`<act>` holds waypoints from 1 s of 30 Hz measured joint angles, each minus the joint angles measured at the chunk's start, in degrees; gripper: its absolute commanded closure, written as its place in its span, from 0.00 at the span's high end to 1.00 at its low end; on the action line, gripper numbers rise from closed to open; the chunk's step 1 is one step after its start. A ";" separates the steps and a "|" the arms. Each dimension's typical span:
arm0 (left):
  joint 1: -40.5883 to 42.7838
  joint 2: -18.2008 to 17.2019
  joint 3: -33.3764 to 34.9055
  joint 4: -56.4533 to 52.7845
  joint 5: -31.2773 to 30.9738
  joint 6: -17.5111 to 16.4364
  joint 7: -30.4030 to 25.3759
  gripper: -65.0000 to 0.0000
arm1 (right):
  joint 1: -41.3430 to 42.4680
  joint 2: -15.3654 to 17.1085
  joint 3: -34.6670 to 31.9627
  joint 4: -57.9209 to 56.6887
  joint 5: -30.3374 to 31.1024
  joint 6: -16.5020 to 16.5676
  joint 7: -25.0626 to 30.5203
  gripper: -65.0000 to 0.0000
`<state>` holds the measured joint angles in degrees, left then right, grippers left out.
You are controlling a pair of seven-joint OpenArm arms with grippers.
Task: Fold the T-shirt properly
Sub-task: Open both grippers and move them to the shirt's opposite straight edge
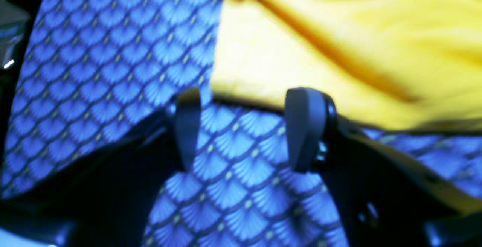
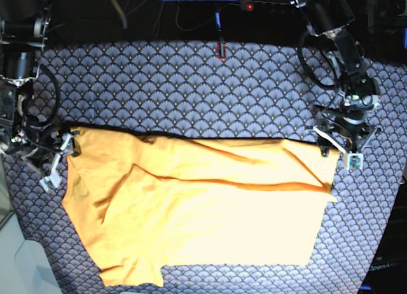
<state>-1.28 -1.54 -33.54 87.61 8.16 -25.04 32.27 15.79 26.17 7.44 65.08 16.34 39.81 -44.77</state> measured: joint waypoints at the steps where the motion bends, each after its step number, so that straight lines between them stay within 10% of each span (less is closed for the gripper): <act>1: 0.00 0.04 -0.83 -0.17 -0.20 0.26 0.26 0.54 | -0.87 -0.07 1.01 1.75 0.42 0.00 0.72 0.57; 30: -11.78 -1.60 -7.61 -19.93 -0.94 0.83 -1.33 0.54 | -4.87 -1.60 1.99 8.87 0.33 0.00 -0.13 0.57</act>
<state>-13.06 -3.14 -41.15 67.68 7.22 -24.21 30.94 10.92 24.58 9.43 73.95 16.67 39.81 -44.91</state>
